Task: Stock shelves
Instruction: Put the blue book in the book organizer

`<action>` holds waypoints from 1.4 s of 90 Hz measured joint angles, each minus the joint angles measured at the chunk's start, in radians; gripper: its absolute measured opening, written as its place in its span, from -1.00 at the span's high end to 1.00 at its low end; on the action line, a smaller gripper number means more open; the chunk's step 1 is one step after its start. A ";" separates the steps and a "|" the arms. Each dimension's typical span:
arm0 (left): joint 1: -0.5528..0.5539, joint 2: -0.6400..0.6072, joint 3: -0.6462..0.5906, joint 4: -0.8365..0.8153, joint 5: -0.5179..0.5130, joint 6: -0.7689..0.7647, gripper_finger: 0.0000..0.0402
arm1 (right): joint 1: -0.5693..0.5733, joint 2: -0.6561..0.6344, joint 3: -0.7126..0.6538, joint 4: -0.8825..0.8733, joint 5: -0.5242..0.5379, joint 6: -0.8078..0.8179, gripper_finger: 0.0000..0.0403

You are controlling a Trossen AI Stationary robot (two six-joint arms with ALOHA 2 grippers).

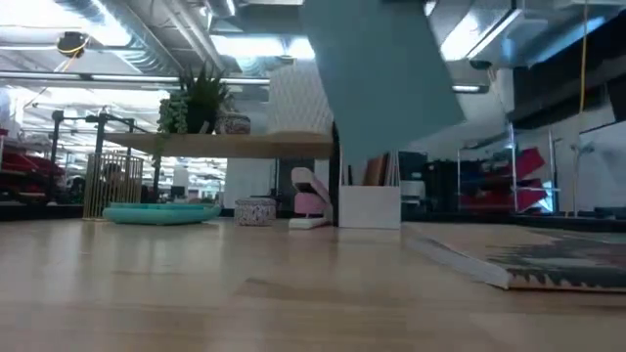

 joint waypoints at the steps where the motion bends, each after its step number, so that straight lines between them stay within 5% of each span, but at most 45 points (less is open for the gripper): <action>1: 0.000 0.000 -0.002 -0.005 0.000 -0.009 -0.17 | -0.007 -0.001 0.000 0.001 0.000 0.000 0.99; 44: 0.007 -0.002 -0.008 -0.103 -0.002 -0.134 -0.17 | -0.226 -0.045 0.000 -0.002 0.000 0.005 1.00; 77: 0.007 -0.002 -0.008 -0.103 -0.002 -0.136 -0.17 | -0.160 -0.070 0.012 0.101 0.003 -0.042 1.00; 126: 0.004 -0.003 -0.007 -0.103 0.020 -0.158 -0.17 | -0.198 -0.080 0.230 -0.200 0.005 -0.123 1.00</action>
